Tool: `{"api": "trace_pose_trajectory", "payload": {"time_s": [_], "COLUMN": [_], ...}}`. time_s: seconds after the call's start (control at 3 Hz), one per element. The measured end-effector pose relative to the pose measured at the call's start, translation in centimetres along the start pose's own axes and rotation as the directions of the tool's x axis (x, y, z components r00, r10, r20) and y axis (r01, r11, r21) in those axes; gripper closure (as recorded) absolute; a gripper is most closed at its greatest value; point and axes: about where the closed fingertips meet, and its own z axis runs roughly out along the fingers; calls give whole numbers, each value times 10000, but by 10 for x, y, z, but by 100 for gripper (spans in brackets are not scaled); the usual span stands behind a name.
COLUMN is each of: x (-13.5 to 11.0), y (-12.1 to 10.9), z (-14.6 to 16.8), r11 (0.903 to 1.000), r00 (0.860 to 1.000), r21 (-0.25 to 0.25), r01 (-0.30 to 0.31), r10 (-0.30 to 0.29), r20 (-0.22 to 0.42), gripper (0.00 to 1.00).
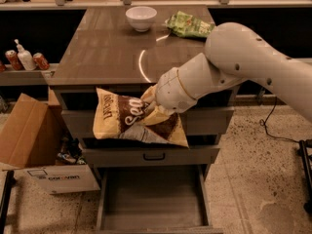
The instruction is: Place brown chip bag into bottom drawer
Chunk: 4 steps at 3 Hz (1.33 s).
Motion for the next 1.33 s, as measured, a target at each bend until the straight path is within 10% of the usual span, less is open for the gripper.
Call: {"api": "trace_pose_trajectory", "payload": {"time_s": [1.33], "x": [107], "y": [86], "z": [71], "r11": [9921], "r00": [9934], "r21": [-506], "r01": [-1148], "r10": [1147], "r20": [-43], "gripper": [100]}}
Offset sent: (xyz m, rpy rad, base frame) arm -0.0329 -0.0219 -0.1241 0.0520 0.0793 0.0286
